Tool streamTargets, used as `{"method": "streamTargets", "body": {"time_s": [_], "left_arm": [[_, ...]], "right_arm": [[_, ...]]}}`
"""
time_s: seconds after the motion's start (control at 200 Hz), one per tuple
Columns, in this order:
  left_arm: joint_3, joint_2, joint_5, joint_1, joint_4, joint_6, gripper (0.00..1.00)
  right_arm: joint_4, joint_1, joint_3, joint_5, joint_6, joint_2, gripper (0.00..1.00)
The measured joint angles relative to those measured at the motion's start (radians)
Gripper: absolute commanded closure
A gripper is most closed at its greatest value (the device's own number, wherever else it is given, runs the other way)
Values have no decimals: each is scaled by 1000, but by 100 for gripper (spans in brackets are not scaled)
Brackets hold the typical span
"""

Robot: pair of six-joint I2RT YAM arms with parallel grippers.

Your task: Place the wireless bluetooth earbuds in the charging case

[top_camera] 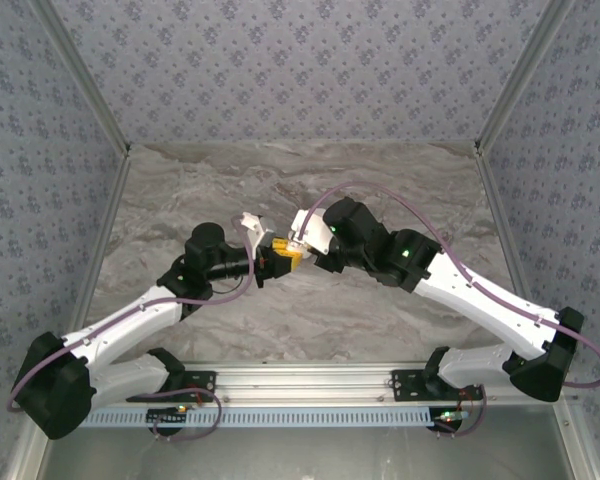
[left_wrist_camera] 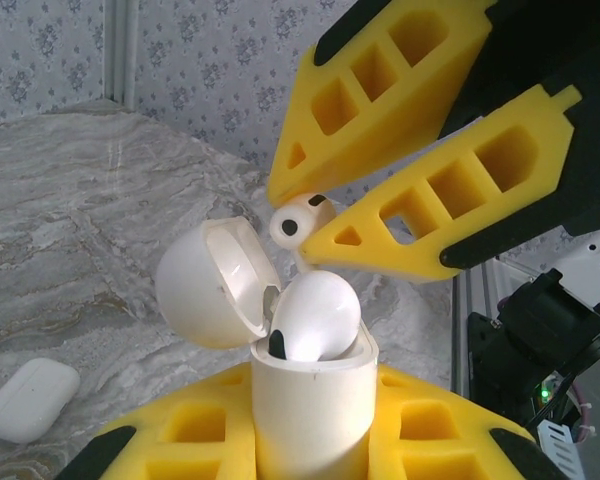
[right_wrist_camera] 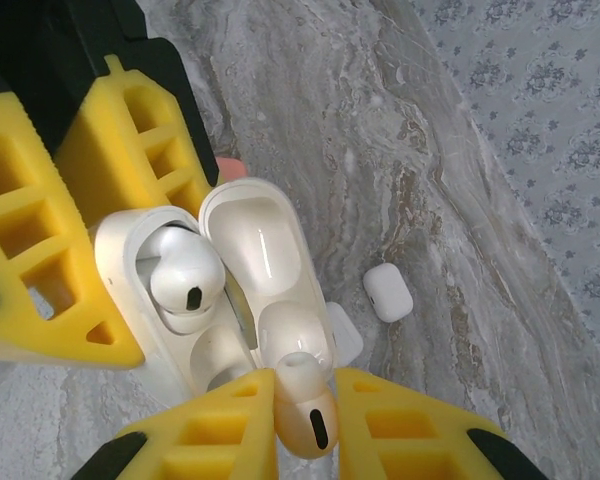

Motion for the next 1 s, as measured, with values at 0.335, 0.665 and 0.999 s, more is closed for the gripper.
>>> {"method": "streamTargets", "body": {"time_s": [0.335,0.665,0.999], "left_arm": [[0,0,5,-2,-8,2,100],[0,0,7,-2,-25,2,100],[0,0,1,-2,10,-1,100]], "right_arm": [[-7,2,0,-24,4,3,79],[-22,-13,19,-63,48,30,74],[-30,-97,60,-272,134,32,57]]}}
